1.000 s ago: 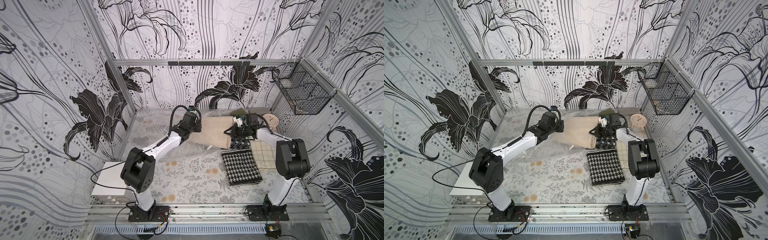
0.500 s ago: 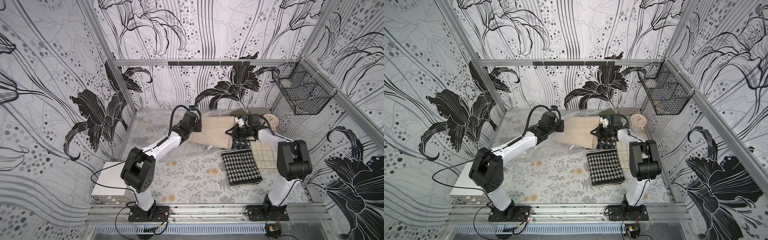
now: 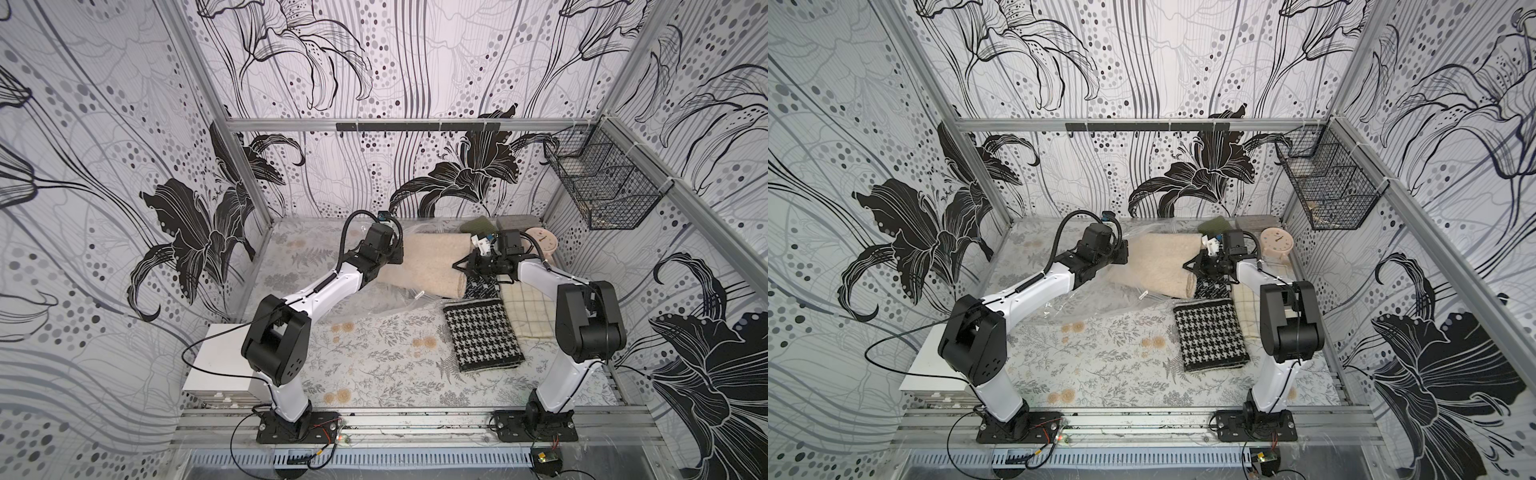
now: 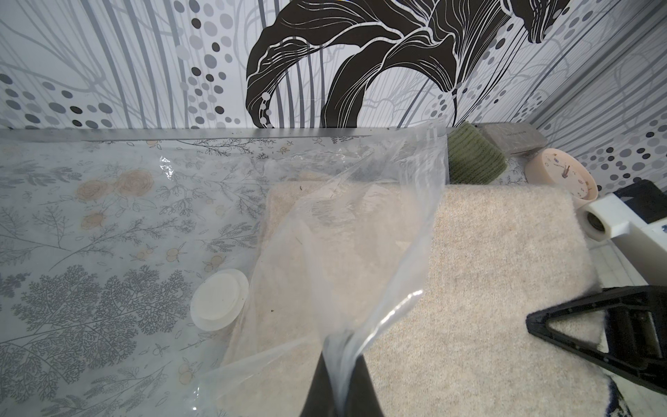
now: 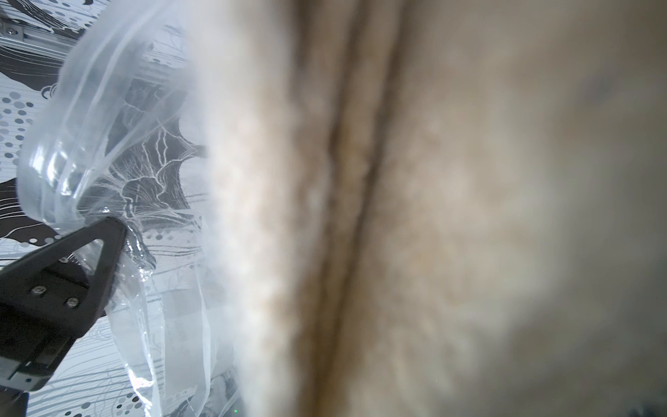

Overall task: Take the scarf out of the vacuum bag
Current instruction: Take out the scarf from the vacuum bag.

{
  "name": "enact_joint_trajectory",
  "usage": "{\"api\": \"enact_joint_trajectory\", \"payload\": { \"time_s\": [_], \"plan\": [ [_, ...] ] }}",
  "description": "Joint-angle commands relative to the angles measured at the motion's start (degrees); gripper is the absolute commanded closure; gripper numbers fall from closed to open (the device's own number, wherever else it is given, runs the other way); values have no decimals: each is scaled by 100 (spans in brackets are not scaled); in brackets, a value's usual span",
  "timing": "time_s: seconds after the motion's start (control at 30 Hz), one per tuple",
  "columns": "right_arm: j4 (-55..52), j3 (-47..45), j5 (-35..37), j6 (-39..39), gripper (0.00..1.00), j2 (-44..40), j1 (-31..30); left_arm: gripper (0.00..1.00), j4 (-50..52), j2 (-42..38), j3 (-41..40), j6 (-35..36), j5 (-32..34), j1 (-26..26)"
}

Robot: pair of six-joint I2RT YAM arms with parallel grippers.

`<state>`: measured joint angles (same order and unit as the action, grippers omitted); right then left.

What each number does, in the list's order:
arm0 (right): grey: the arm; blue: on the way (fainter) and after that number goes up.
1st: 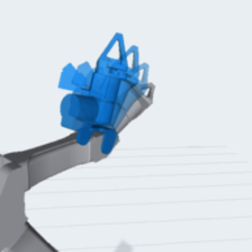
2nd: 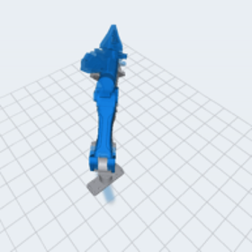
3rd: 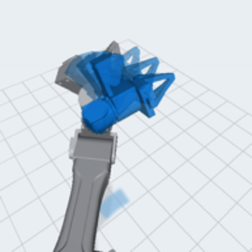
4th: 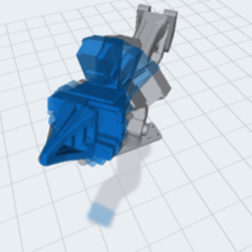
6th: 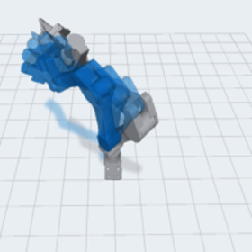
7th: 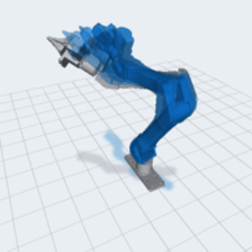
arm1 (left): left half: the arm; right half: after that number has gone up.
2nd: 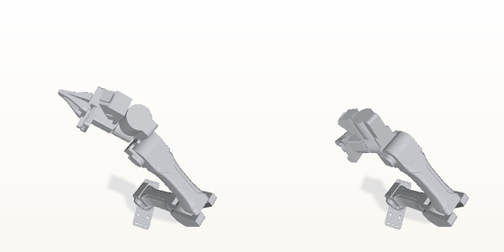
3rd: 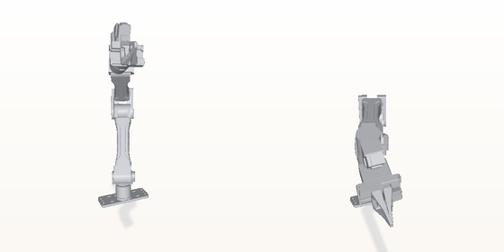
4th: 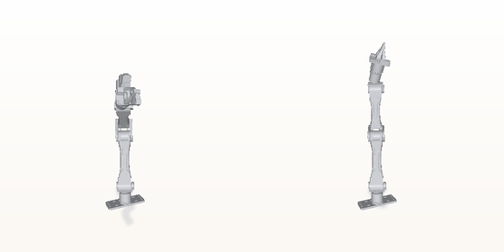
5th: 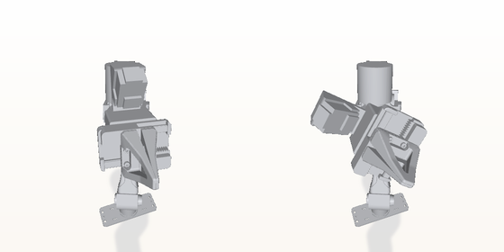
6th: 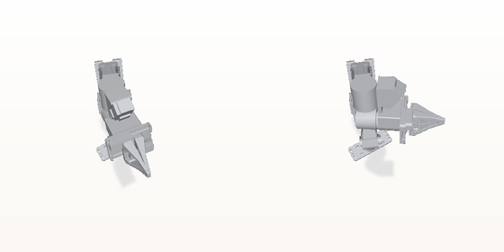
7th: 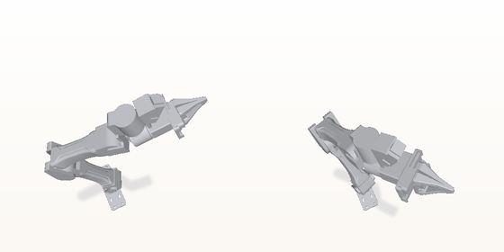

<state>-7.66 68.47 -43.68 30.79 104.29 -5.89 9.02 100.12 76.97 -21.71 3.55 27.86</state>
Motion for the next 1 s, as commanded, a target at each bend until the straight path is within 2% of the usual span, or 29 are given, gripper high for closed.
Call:
{"api": "enact_joint_trajectory", "payload": {
  "time_s": [0.0,0.97],
  "plan": [
    [168,-44,90,66,100,-214,73,100,-258,11,19,-63,-29,8],
    [344,-343,-81,216,100,-480,307,100,-185,83,125,-97,-32,14]
  ]
}}
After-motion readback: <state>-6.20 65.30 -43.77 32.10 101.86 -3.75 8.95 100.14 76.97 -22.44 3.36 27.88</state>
